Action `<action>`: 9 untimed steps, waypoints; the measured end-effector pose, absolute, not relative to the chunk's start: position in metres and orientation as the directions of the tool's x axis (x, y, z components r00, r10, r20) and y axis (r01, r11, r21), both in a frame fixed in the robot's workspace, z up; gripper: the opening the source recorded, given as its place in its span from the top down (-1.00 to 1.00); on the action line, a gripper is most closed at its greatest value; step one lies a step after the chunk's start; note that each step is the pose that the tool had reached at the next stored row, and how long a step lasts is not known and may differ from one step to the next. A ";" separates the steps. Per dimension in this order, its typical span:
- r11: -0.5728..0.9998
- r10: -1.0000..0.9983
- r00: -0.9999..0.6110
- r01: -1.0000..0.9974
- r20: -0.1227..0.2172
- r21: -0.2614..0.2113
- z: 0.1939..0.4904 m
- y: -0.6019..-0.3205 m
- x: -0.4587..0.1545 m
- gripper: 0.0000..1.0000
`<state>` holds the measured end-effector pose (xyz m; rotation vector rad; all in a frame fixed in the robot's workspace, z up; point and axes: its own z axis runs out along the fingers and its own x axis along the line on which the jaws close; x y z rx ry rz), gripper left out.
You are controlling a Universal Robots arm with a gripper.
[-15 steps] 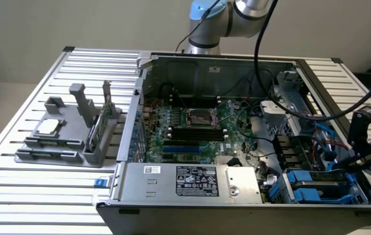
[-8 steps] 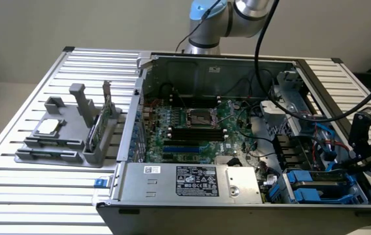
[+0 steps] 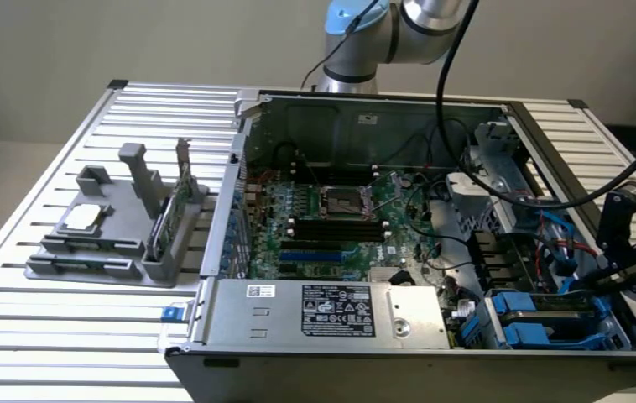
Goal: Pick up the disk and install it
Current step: 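Insert the first disk wire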
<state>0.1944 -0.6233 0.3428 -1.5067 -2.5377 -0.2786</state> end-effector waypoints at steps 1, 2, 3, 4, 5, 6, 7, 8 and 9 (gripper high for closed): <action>0.470 0.847 -0.472 0.880 0.246 0.071 0.343 -0.624 0.194 0.58; 0.470 0.846 -0.472 0.880 0.247 0.071 0.343 -0.624 0.194 0.58; 0.470 0.846 -0.472 0.880 0.248 0.071 0.343 -0.624 0.194 0.58; 0.470 0.846 -0.472 0.880 0.249 0.072 0.342 -0.625 0.194 0.58; 0.469 0.846 -0.472 0.880 0.250 0.072 0.342 -0.625 0.194 0.58; 0.469 0.845 -0.472 0.880 0.251 0.073 0.342 -0.625 0.194 0.58; 0.469 0.845 -0.472 0.880 0.253 0.074 0.342 -0.625 0.194 0.58; 0.469 0.844 -0.472 0.880 0.254 0.075 0.342 -0.625 0.194 0.58; 0.469 0.844 -0.472 0.880 0.256 0.076 0.341 -0.625 0.194 0.58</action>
